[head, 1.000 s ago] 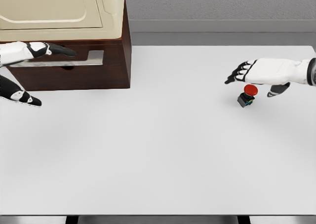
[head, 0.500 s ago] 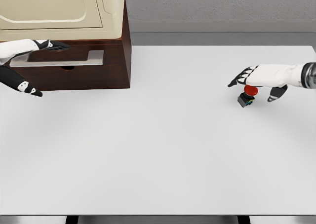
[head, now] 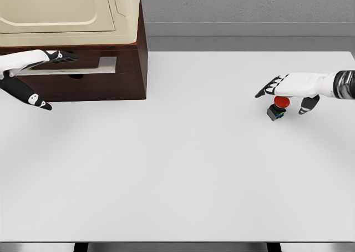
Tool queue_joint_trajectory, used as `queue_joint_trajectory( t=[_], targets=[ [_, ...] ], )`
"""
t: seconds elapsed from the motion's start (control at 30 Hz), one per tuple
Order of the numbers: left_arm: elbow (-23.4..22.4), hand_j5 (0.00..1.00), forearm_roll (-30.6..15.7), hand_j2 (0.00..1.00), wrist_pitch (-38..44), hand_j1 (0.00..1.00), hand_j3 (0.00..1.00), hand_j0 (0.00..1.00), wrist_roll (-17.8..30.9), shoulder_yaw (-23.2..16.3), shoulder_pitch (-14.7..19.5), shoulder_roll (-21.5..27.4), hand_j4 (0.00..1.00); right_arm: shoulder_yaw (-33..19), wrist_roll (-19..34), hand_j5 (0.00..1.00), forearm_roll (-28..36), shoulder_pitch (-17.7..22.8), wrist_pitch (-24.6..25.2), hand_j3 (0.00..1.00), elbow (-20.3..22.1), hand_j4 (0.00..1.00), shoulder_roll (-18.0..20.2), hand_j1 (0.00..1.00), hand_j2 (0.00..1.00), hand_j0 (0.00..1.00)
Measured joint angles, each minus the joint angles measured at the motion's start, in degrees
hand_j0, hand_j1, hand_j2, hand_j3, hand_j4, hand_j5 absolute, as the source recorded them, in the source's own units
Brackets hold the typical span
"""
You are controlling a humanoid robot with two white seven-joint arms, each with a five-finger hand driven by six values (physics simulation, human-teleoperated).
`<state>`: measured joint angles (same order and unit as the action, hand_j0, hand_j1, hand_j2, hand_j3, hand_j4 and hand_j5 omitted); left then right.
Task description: Open the cabinet drawer with left arm, and place a switch into the drawer with right arm
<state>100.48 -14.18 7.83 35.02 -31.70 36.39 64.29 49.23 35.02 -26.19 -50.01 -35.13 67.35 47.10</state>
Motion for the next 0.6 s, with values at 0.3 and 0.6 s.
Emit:
queue_joint_trajectory(
  t=[0.3, 0.6],
  targets=[
    [-0.49, 1.00, 3.57, 1.00, 1.13, 1.00, 1.00, 1.00, 0.00, -1.23, 0.00, -0.86, 1.00, 0.45, 0.00, 1.00, -0.12, -0.44, 0.00, 1.00, -0.04, 1.00, -0.04, 1.00, 1.00, 1.00],
    [-2.15, 1.00, 5.34, 1.00, 1.17, 1.00, 1.00, 1.00, 0.00, -1.93, 0.00, -1.06, 1.00, 0.48, 0.00, 1.00, -0.14, -0.44, 0.00, 1.00, 0.11, 1.00, -0.04, 1.00, 1.00, 1.00]
  ],
)
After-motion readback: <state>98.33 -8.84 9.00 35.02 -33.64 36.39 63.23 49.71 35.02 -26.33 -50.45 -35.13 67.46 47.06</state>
